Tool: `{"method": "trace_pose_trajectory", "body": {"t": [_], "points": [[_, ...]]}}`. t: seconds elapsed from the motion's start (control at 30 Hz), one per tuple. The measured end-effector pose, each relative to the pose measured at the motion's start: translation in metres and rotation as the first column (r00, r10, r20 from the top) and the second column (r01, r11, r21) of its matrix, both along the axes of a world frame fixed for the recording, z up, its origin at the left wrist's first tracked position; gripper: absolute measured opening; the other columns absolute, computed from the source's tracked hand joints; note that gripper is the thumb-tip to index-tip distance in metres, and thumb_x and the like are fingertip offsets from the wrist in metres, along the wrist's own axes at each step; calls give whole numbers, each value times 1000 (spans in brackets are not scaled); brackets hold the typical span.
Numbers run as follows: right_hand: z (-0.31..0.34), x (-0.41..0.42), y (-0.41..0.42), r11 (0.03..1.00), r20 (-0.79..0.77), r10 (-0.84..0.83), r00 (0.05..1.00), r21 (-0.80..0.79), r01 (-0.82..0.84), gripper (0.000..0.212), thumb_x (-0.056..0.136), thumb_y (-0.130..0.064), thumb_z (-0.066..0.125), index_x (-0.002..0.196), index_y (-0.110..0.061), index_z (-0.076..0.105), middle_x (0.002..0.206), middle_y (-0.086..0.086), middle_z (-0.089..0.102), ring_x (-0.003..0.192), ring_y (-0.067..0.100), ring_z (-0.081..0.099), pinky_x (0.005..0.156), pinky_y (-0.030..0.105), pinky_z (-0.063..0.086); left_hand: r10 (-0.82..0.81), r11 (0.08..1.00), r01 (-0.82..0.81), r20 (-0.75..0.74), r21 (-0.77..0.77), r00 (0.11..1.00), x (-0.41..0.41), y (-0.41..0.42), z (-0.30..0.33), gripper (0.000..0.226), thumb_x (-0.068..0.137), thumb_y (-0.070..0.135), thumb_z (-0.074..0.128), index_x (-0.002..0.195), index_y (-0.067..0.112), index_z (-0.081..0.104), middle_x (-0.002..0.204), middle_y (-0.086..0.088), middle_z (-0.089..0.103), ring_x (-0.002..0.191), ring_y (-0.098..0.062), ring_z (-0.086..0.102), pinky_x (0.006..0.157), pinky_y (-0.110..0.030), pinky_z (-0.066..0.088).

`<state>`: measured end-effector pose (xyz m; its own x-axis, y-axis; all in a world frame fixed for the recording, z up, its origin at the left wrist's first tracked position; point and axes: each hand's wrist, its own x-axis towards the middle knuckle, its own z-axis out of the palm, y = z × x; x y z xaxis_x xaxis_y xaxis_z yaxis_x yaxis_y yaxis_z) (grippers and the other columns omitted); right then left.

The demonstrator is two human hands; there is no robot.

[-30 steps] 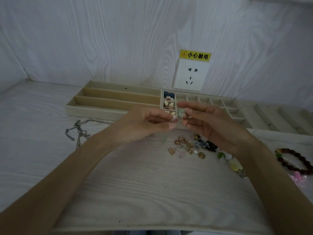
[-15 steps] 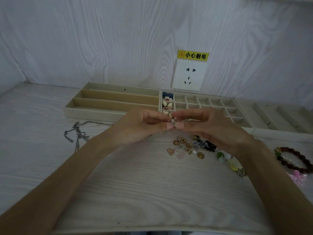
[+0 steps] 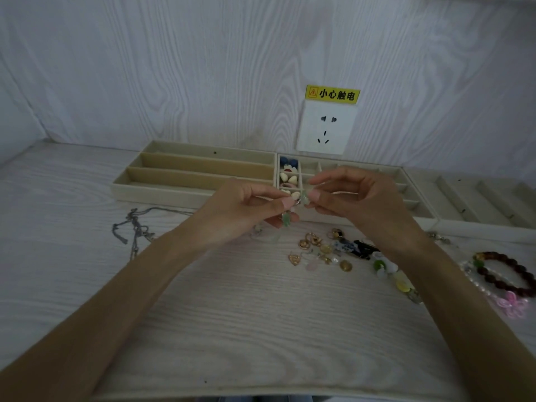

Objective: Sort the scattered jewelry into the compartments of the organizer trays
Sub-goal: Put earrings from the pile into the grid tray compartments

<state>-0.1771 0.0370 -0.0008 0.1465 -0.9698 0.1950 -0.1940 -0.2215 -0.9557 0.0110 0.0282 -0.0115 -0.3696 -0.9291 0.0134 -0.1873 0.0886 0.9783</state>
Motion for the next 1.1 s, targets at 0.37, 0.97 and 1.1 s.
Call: {"method": "trace_pose_trajectory", "body": {"t": [0.37,0.97,1.1], "points": [[-2,6,2,979,-15,-40,999,-201,36,18,72,2,74,78,-13,66,78,-1,73,75,12,71,69,17,54,-8,1000,8,-6,-25,1000,1,-1,0,20,91,23,55,103,17,69,85,4,75,90,-13,69,72,-4,45],[4,9,1,998,123,-34,992,-45,40,19,74,4,70,80,-11,60,81,1,73,76,12,69,68,19,54,-83,996,83,-37,-18,996,-4,-2,-5,12,86,21,58,95,15,65,79,1,75,67,-9,66,72,-15,50],[6,6,1,1000,65,21,998,-4,-21,20,74,2,70,82,-14,61,84,1,74,75,8,68,62,16,50,-64,997,64,-11,-38,998,-4,0,-3,6,87,20,61,89,20,67,77,2,74,75,-11,69,75,-14,50]]}}
